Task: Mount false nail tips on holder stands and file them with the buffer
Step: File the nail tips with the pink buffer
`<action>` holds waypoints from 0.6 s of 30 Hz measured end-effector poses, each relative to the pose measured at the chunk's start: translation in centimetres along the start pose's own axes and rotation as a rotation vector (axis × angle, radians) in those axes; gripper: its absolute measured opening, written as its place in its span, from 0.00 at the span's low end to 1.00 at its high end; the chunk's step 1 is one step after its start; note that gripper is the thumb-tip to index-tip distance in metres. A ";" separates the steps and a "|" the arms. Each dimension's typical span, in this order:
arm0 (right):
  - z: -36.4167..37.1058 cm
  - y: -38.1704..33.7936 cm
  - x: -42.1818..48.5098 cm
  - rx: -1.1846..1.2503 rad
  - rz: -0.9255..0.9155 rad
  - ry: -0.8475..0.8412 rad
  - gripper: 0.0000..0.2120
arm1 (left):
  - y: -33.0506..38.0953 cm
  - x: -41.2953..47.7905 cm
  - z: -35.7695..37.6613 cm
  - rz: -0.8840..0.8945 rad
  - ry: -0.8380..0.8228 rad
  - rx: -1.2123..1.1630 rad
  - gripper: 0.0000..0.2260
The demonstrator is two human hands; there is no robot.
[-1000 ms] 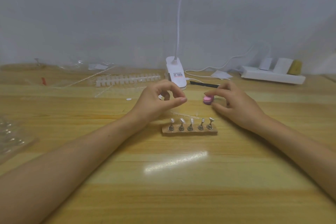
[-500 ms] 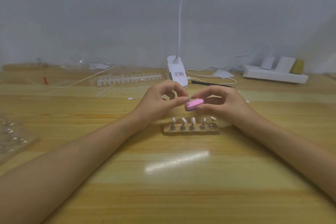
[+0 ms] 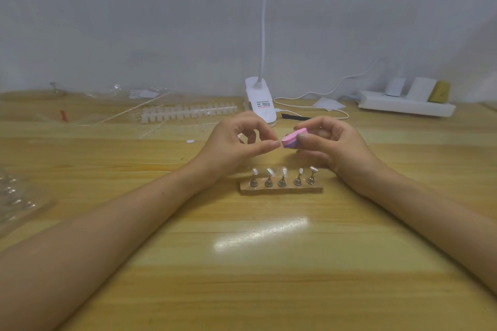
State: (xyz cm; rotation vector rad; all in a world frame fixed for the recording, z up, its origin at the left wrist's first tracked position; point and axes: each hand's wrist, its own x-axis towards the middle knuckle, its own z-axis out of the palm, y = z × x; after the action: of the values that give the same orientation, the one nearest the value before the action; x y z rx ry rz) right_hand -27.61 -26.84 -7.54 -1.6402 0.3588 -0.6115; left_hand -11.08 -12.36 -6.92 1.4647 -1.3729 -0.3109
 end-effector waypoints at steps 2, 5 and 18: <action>-0.1 -0.1 0.0 -0.041 0.010 -0.058 0.16 | 0.0 -0.1 0.1 0.000 -0.017 0.013 0.03; 0.0 -0.1 -0.1 -0.022 0.003 -0.073 0.14 | -0.1 0.0 0.1 0.004 -0.005 -0.005 0.04; 0.4 -0.2 -0.4 -0.046 -0.031 -0.108 0.12 | -0.2 0.0 0.0 0.030 -0.002 0.016 0.04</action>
State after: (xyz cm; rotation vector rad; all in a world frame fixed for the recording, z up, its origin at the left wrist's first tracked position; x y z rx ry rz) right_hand -27.68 -26.25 -7.40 -1.7184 0.2705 -0.5384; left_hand -10.97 -12.43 -7.13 1.4561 -1.4006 -0.2829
